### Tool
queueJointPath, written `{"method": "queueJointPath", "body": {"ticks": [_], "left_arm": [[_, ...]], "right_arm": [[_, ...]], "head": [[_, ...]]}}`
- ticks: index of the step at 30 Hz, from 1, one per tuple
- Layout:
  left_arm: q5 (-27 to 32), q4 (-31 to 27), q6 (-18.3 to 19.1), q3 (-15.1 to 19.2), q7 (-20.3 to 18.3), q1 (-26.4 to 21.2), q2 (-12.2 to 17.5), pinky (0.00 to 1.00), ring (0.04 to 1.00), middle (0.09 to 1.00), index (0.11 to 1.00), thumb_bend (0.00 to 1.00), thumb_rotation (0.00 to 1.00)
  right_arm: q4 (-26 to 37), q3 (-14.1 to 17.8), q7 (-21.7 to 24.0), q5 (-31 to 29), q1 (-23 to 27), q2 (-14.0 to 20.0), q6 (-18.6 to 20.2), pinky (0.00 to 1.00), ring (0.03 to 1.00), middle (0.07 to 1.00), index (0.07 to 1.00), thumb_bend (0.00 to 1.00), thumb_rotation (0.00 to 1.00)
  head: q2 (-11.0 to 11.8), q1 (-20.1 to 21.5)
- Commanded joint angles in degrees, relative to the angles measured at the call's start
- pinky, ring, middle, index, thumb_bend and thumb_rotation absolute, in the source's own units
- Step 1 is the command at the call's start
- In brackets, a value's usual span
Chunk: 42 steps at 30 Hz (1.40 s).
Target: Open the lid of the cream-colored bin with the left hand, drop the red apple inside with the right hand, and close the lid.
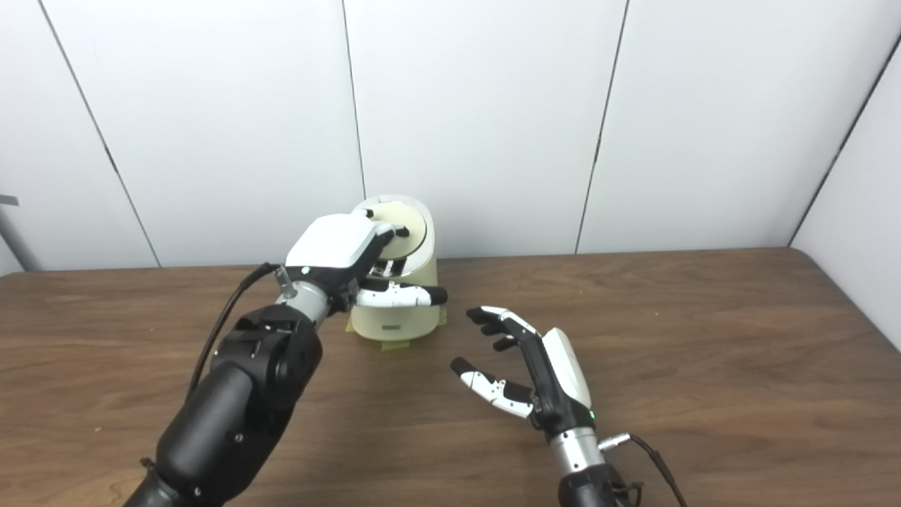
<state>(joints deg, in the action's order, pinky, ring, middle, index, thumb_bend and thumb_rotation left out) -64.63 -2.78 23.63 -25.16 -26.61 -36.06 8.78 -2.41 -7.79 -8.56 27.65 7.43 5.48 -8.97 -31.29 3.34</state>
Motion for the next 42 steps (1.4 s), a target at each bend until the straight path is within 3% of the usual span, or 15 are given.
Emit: {"method": "queueJointPath", "body": {"ticks": [1,10,17,22,25,29,31,33,42], "left_arm": [[-1.0,-0.1,-0.2,0.0,0.6,-1.0,0.4,1.00,1.000,0.895,0.887,0.97,1.00],[-7.8,3.6,-2.7,-4.3,2.4,0.5,2.7,1.00,0.997,0.885,0.875,0.94,0.96],[-17.6,13.0,-5.4,-10.0,5.3,-0.1,4.6,1.00,1.000,0.896,0.885,0.91,0.95],[-18.9,19.1,-6.5,-11.2,7.4,-0.2,5.0,1.00,0.997,0.879,0.873,0.91,0.93],[-17.4,20.6,-6.8,-10.3,8.4,0.1,4.8,1.00,0.999,0.886,0.880,0.90,0.93],[-9.6,17.9,-6.9,-4.8,13.6,2.1,2.9,1.00,1.000,0.950,0.938,0.88,0.92],[-4.0,14.8,-7.9,-1.4,16.8,3.5,1.7,1.00,1.000,0.990,0.987,0.78,0.91],[0.2,11.6,-9.7,1.3,20.3,5.0,0.6,1.00,1.000,0.998,0.997,0.74,0.92],[10.3,2.4,-19.0,6.0,35.5,12.6,-2.4,0.97,1.000,1.000,1.000,0.59,1.00]], "right_arm": [[1.3,0.6,-0.4,-1.0,0.4,-0.3,-0.4,0.61,0.714,0.745,0.742,0.32,0.49],[3.0,1.3,1.3,-3.6,0.2,-0.8,2.2,0.59,0.699,0.748,0.748,0.33,0.56],[4.6,2.0,2.6,-5.5,0.1,-1.7,6.3,0.61,0.710,0.752,0.747,0.33,0.56],[4.7,1.6,2.9,-5.3,0.1,-1.5,6.7,0.61,0.712,0.756,0.748,0.32,0.56],[4.1,1.3,2.9,-5.4,0.2,-1.2,5.7,0.62,0.713,0.754,0.747,0.32,0.53],[3.8,1.1,2.9,-4.9,0.3,-0.8,5.8,0.62,0.715,0.754,0.748,0.34,0.57],[3.7,1.1,2.9,-5.0,0.4,-0.7,5.8,0.63,0.717,0.755,0.749,0.35,0.57],[3.7,1.0,2.8,-4.8,0.4,-0.7,5.8,0.63,0.717,0.754,0.749,0.35,0.57],[3.3,0.9,2.2,-4.7,0.4,-0.7,4.9,0.62,0.711,0.752,0.746,0.35,0.56]], "head": [[-0.2,0.1],[-0.5,0.3],[-0.5,0.3],[-0.4,0.5],[-0.4,0.6],[-0.4,0.5],[-0.4,0.5],[-0.4,0.5],[-0.4,0.6]]}}
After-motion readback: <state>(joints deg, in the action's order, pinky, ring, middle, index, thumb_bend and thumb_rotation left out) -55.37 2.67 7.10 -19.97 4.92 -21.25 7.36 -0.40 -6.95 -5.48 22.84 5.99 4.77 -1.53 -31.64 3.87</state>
